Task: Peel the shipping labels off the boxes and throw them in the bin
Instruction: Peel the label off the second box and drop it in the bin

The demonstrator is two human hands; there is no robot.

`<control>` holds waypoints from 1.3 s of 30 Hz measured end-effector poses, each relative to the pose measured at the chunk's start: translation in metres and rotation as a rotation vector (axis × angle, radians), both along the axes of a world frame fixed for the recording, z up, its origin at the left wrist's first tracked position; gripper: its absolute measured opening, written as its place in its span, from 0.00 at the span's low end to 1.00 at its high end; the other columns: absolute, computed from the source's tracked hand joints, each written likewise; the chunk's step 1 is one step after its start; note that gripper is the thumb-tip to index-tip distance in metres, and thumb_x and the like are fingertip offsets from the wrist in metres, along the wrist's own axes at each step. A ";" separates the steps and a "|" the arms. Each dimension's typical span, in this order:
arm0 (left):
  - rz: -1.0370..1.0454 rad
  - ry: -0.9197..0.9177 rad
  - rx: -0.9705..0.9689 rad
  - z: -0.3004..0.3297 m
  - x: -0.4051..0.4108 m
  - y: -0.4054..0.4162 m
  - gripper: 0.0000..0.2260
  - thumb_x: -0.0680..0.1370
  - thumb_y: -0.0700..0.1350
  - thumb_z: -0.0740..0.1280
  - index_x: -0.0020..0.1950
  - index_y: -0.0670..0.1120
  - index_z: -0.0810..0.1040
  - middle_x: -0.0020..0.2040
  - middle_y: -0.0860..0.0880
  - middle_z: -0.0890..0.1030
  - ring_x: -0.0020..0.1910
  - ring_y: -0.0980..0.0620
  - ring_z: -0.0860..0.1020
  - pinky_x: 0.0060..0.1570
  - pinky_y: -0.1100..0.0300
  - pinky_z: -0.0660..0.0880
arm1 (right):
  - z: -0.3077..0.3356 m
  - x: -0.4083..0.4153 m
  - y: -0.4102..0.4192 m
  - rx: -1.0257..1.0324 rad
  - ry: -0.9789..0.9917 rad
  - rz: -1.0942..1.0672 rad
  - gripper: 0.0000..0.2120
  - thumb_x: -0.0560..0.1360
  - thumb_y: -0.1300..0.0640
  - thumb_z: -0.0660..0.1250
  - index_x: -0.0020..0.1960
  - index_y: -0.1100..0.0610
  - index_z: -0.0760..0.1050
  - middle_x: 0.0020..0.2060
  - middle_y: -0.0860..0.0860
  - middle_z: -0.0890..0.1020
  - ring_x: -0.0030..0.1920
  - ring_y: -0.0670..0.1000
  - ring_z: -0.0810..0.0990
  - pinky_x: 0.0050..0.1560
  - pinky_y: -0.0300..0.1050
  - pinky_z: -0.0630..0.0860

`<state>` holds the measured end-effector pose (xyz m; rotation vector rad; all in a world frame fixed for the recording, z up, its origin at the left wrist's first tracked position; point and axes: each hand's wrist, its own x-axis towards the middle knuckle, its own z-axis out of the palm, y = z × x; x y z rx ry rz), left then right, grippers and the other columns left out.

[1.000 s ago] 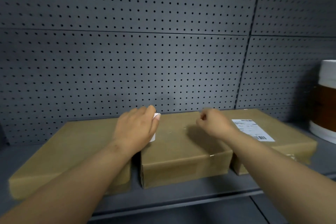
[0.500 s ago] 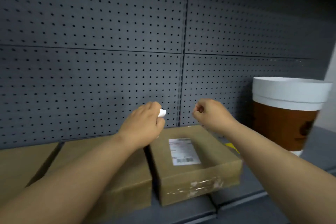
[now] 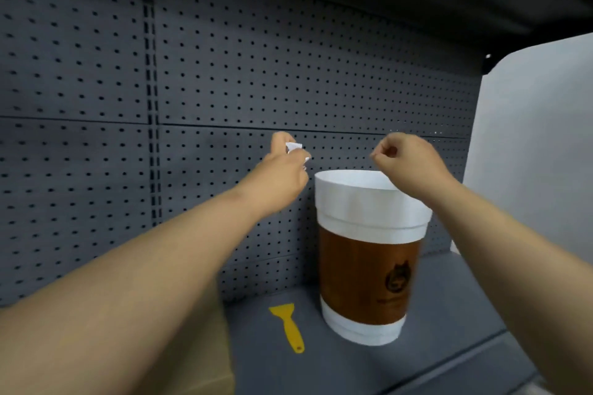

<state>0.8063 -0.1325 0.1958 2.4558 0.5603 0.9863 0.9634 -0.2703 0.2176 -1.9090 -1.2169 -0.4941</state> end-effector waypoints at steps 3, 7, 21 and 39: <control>0.027 -0.009 0.145 0.016 0.044 -0.004 0.13 0.81 0.44 0.53 0.64 0.41 0.64 0.51 0.49 0.62 0.34 0.52 0.66 0.29 0.67 0.65 | 0.007 0.032 -0.006 0.022 0.005 -0.022 0.06 0.75 0.56 0.61 0.42 0.55 0.75 0.36 0.45 0.77 0.35 0.45 0.73 0.30 0.38 0.69; 0.033 0.067 0.280 0.026 0.087 -0.002 0.21 0.80 0.36 0.52 0.74 0.45 0.59 0.57 0.45 0.69 0.51 0.49 0.73 0.50 0.68 0.68 | 0.006 0.060 -0.002 0.034 0.040 -0.019 0.07 0.75 0.56 0.61 0.43 0.57 0.75 0.36 0.47 0.78 0.34 0.46 0.73 0.31 0.39 0.69; 0.085 0.112 0.366 0.026 0.128 -0.014 0.10 0.76 0.48 0.67 0.52 0.43 0.78 0.54 0.47 0.72 0.52 0.45 0.74 0.53 0.53 0.73 | -0.004 0.095 0.008 0.016 0.045 -0.006 0.06 0.74 0.55 0.62 0.40 0.53 0.75 0.33 0.42 0.75 0.34 0.41 0.72 0.30 0.39 0.67; 0.191 0.246 0.493 0.018 0.121 -0.024 0.10 0.78 0.40 0.58 0.42 0.43 0.78 0.53 0.43 0.75 0.47 0.42 0.75 0.48 0.53 0.70 | -0.006 0.089 0.006 -0.005 0.052 -0.002 0.06 0.74 0.55 0.61 0.42 0.56 0.76 0.35 0.42 0.75 0.34 0.43 0.72 0.31 0.40 0.69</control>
